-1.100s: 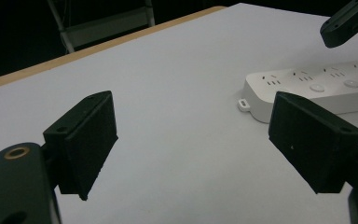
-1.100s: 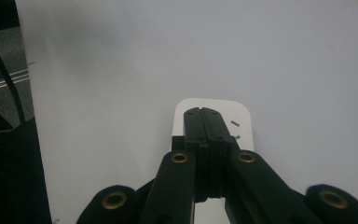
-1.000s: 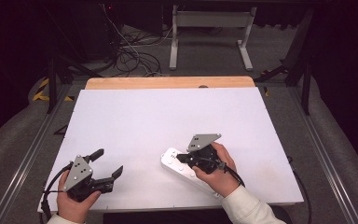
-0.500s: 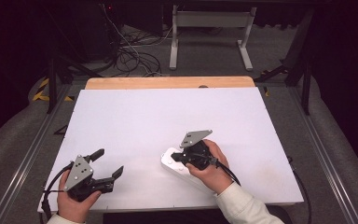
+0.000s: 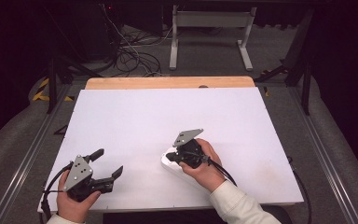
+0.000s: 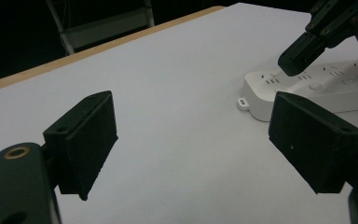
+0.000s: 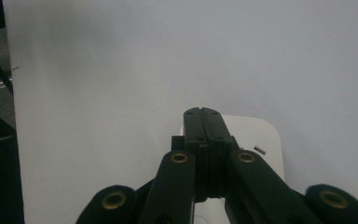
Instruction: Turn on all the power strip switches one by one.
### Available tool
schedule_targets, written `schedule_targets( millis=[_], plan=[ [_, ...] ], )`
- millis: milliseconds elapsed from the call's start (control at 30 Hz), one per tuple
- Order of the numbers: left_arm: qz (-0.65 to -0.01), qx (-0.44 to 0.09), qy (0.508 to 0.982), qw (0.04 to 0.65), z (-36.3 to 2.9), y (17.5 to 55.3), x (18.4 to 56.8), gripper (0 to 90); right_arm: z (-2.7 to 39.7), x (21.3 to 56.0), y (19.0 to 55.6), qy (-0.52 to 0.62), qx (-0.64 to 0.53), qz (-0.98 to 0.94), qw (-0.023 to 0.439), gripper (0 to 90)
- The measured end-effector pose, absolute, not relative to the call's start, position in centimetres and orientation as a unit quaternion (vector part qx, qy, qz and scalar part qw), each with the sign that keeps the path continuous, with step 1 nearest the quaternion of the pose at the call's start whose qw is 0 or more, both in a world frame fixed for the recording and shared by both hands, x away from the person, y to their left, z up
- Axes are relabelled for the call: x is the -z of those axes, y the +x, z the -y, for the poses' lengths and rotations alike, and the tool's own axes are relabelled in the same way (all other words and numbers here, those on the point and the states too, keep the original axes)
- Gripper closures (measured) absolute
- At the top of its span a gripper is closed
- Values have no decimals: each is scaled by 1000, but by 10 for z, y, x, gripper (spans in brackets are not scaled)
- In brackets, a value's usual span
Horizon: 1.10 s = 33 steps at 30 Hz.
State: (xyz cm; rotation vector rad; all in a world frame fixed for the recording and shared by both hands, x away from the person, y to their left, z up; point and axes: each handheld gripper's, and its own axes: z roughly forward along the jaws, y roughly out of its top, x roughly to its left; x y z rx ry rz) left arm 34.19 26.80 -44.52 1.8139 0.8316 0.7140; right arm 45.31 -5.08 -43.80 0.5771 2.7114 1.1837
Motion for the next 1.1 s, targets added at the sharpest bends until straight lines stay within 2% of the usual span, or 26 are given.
schedule_targets(
  millis=[600, 1100],
  plan=[
    [-341, -295, 747, 488, -269, 342, 445, 156, 42, 450, 457, 191, -353, -913, 76, 900],
    [-342, -293, 747, 489, -268, 342, 445, 156, 43, 453, 459, 200, -355, -911, 59, 900]
  ],
)
